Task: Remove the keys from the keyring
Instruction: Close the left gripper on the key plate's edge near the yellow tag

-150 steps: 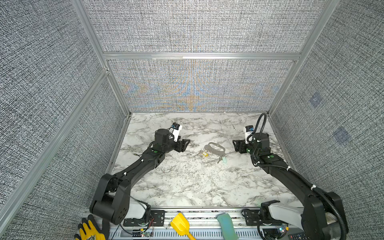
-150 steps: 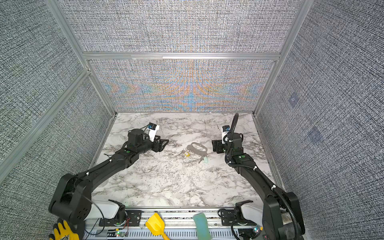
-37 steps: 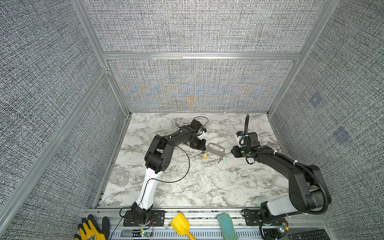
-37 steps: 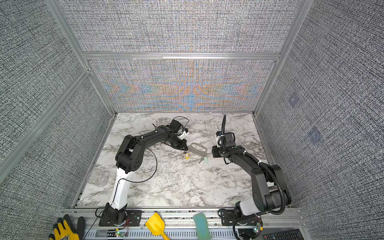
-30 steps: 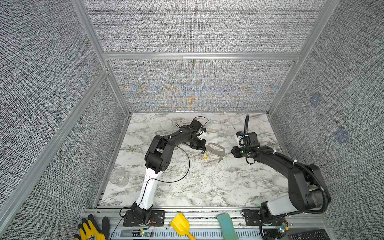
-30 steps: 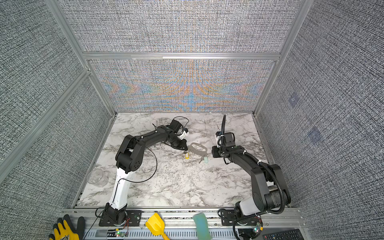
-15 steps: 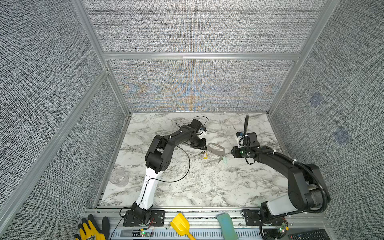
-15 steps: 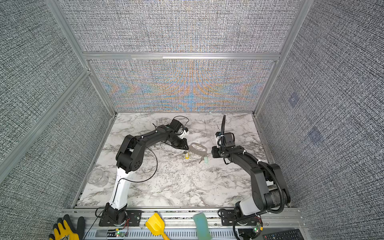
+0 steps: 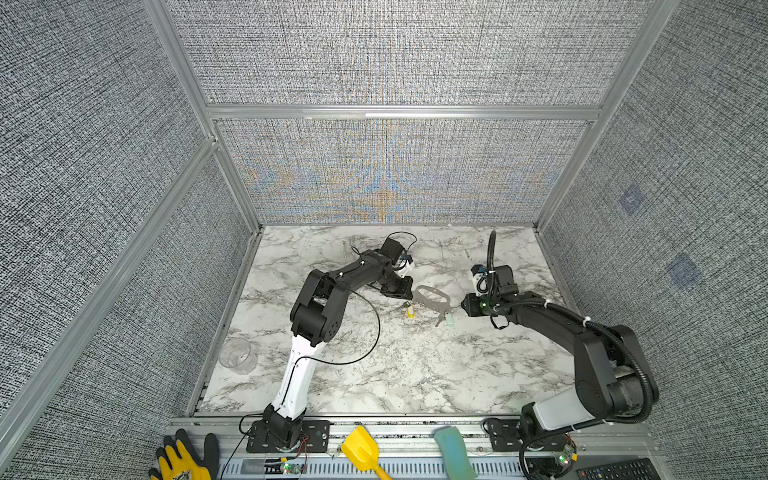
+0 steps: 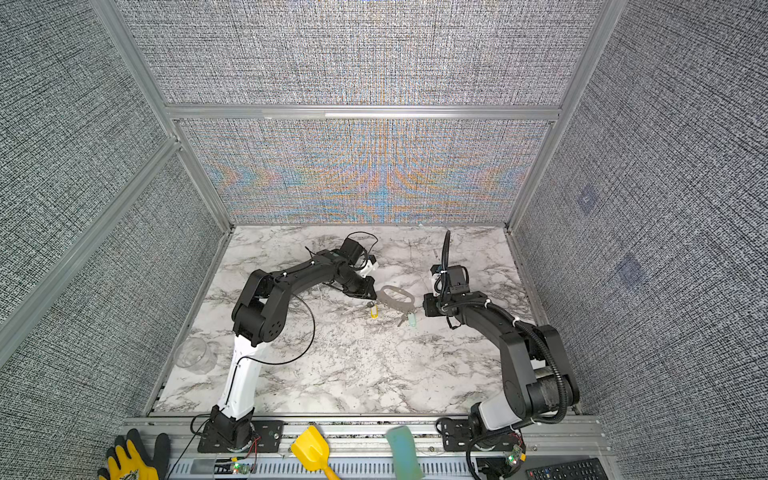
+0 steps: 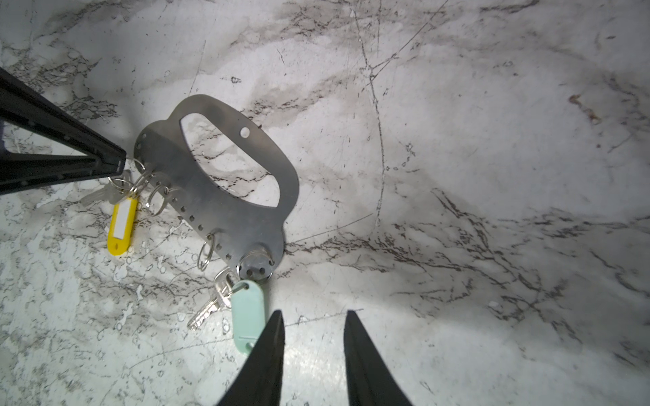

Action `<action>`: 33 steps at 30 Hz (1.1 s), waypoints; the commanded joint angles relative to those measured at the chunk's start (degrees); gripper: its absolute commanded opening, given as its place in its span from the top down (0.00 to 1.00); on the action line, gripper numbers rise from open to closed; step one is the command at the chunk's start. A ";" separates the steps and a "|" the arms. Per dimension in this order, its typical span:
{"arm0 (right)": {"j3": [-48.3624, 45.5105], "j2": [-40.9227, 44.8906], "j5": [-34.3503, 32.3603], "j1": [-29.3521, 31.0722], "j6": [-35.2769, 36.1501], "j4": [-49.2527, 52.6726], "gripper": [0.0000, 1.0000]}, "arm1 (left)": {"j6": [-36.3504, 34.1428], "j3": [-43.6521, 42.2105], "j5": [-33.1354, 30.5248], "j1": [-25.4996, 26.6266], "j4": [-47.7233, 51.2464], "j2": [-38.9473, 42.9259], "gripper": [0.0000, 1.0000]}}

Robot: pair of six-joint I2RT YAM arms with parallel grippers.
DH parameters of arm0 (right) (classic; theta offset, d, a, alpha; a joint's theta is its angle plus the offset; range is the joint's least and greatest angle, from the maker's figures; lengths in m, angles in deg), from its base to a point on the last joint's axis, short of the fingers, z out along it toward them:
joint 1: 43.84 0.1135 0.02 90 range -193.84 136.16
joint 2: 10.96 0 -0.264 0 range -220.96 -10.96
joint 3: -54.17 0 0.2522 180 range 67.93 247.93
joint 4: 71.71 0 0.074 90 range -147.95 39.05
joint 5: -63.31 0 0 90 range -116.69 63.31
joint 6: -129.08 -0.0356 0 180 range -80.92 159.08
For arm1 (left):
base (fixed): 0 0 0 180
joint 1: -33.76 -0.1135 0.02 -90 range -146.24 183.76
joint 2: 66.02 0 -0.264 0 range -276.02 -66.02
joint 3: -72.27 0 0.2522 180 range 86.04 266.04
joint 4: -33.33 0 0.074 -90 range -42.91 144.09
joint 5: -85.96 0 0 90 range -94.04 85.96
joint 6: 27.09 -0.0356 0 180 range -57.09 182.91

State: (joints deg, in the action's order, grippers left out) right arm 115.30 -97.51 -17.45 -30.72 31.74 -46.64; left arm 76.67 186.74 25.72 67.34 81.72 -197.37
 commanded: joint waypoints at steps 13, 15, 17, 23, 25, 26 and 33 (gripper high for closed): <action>0.48 -0.51 0.69 0.16 -0.15 0.21 0.69 | -0.14 -0.10 0.30 -0.09 0.00 -0.14 0.83; 0.52 -0.56 0.70 0.13 -0.17 0.29 0.69 | -0.14 -0.10 0.30 -0.10 0.00 -0.15 0.83; 0.51 -0.58 0.74 0.13 -0.14 0.23 0.69 | -0.20 -0.08 0.38 -0.10 0.00 -0.14 0.84; 0.51 -0.60 0.81 0.16 -0.14 0.26 0.69 | -0.16 -0.06 0.49 -0.10 0.07 -0.34 0.87; 0.48 -0.57 0.79 0.15 -0.15 0.28 0.70 | -0.17 -0.06 0.48 -0.09 0.08 -0.27 0.88; 0.52 -0.63 0.79 0.15 -0.15 0.21 0.70 | -0.16 0.02 0.48 -0.07 0.16 -0.36 0.89; 0.59 -0.36 0.78 0.15 0.04 0.38 0.70 | -0.32 -0.09 0.78 -0.08 -0.08 -0.16 0.94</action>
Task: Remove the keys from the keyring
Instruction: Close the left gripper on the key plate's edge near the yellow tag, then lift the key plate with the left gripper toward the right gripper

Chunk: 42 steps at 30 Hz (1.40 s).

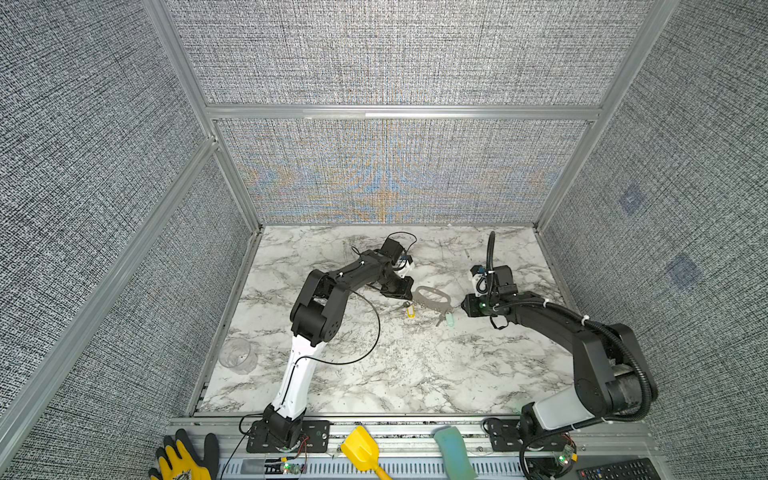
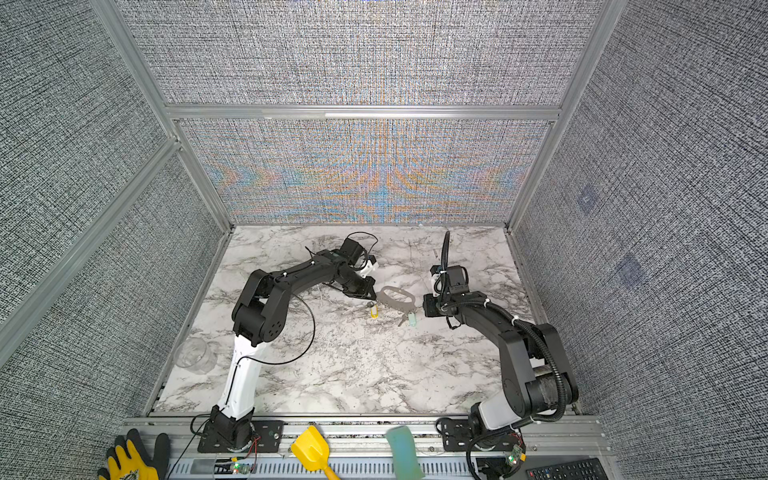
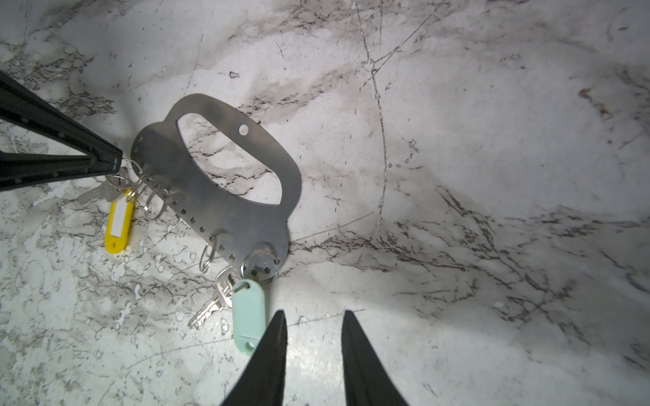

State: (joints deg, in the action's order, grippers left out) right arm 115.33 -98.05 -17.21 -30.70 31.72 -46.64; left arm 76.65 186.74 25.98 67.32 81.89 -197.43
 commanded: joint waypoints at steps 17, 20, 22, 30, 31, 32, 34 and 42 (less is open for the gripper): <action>0.30 7.83 3.82 0.12 4.25 -2.72 0.70 | -8.42 -4.84 -2.51 0.97 -3.05 9.73 1.00; 0.11 9.93 5.29 0.13 5.61 -4.19 0.71 | -11.28 -4.42 -3.93 1.64 -2.56 11.62 1.00; -0.11 11.49 7.66 0.17 7.39 -5.46 0.71 | -13.68 -4.16 -5.41 2.35 -2.47 13.11 1.00; -0.74 16.11 13.78 0.12 14.61 -9.92 0.72 | -22.63 -3.03 -8.07 5.43 -2.86 17.17 1.00; -1.14 16.72 14.50 0.17 15.71 -10.70 0.72 | -23.44 -2.91 -7.86 5.73 -2.90 18.98 1.00; -1.80 17.56 15.47 0.14 17.11 -11.72 0.72 | -24.18 -2.87 -7.72 5.98 -3.03 19.36 1.00; -3.24 19.02 16.54 0.14 19.13 -14.40 0.73 | -25.80 -2.64 -6.87 6.38 -3.17 20.17 1.00; -3.01 20.72 18.71 -0.05 23.20 -15.19 0.73 | -29.99 1.43 -3.22 6.77 -1.46 20.83 1.00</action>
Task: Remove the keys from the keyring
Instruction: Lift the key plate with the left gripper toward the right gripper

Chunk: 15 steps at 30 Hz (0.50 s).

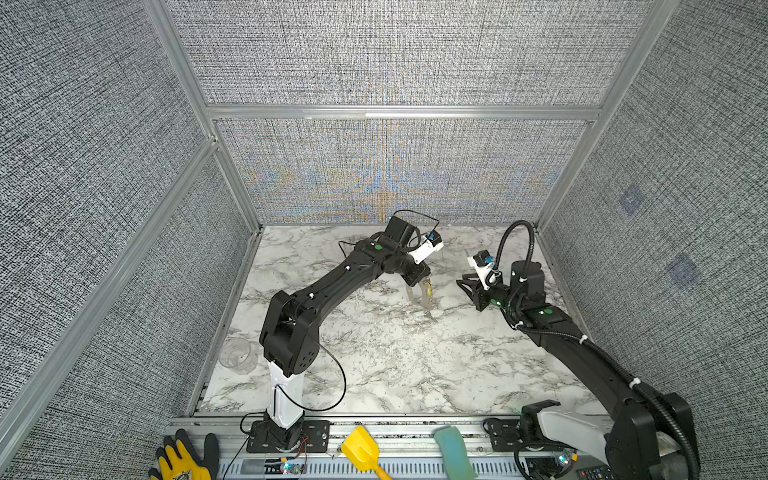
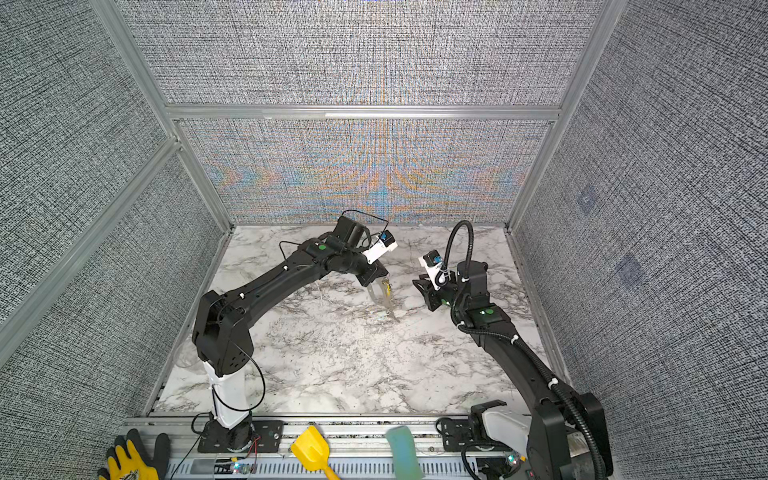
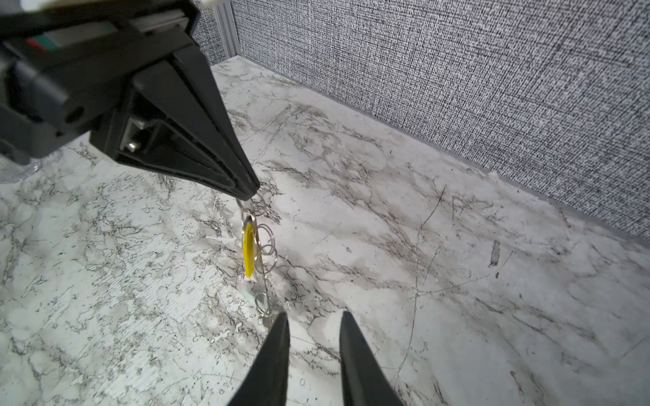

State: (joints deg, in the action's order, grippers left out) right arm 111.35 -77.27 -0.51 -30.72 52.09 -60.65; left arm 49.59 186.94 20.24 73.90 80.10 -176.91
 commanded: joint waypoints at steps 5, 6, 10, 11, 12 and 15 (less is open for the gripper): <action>2.94 -0.55 3.87 -0.24 3.84 0.74 0.73 | -6.84 3.60 3.19 0.63 0.87 0.37 1.00; 3.15 -0.42 4.52 -0.43 4.18 0.98 0.73 | -7.58 3.81 3.24 0.57 0.62 0.52 1.00; 3.27 0.64 7.34 -0.99 5.22 0.65 0.73 | -9.86 4.78 4.13 0.68 -0.14 1.10 1.00; 3.18 1.19 7.86 -1.02 5.53 0.45 0.73 | -10.53 5.06 4.64 0.64 -0.10 1.20 1.00; 3.10 1.67 8.30 -1.13 5.77 0.39 0.73 | -11.51 5.22 5.11 0.64 0.07 1.37 1.00; 2.81 2.83 9.61 -1.36 6.66 0.13 0.73 | -14.58 4.82 6.36 0.72 -0.25 2.27 1.00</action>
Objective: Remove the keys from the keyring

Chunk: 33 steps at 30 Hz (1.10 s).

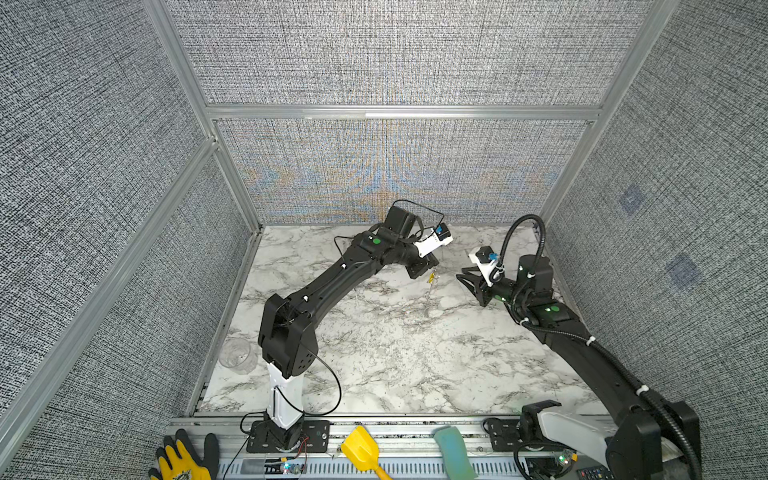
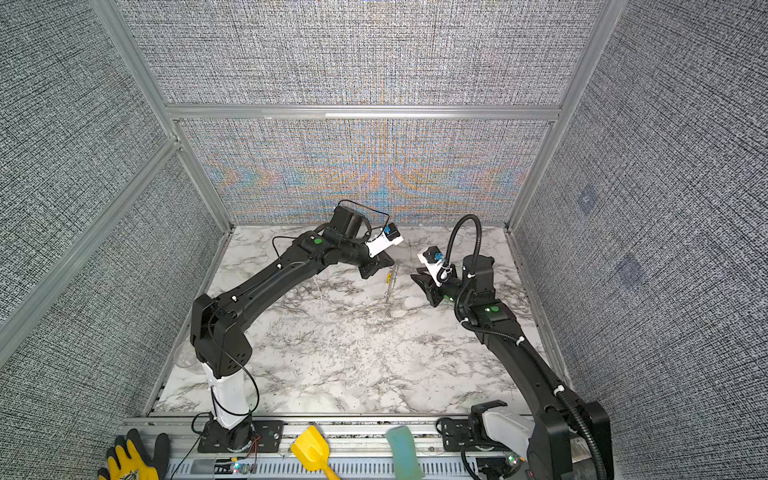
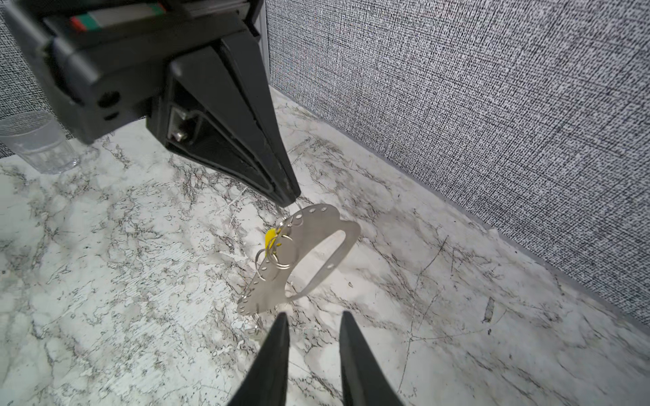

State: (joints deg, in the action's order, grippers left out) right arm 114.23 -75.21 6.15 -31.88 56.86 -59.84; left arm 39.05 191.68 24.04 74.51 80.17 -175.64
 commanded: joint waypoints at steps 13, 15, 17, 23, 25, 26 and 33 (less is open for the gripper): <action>0.70 0.88 11.82 -1.19 2.82 -0.85 0.72 | -13.54 -4.42 9.35 0.47 -2.71 5.36 1.00; 1.04 0.71 13.78 -1.24 2.96 -0.28 0.72 | -14.68 -5.37 9.53 0.66 -3.59 6.10 1.00; 1.32 0.77 15.03 -1.21 2.92 0.02 0.72 | -15.96 -6.46 9.72 0.86 -4.27 6.81 1.00; 1.47 0.80 17.09 -1.24 3.63 1.35 0.74 | -18.56 -8.53 10.15 1.57 -5.57 8.42 1.00; 1.49 0.75 17.69 -1.24 3.83 1.77 0.75 | -18.93 -8.84 10.31 1.78 -5.59 8.71 1.00; 1.38 0.70 17.71 -1.12 3.89 1.88 0.76 | -19.32 -8.88 10.41 1.87 -5.32 8.78 1.00; 1.67 0.65 17.51 -0.96 5.07 2.09 0.81 | -20.88 -10.19 10.70 2.57 -5.48 9.75 1.00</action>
State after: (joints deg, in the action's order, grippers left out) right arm 115.26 -74.49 22.81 -32.99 60.66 -57.74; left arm 19.54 181.67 33.48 76.96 76.78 -166.70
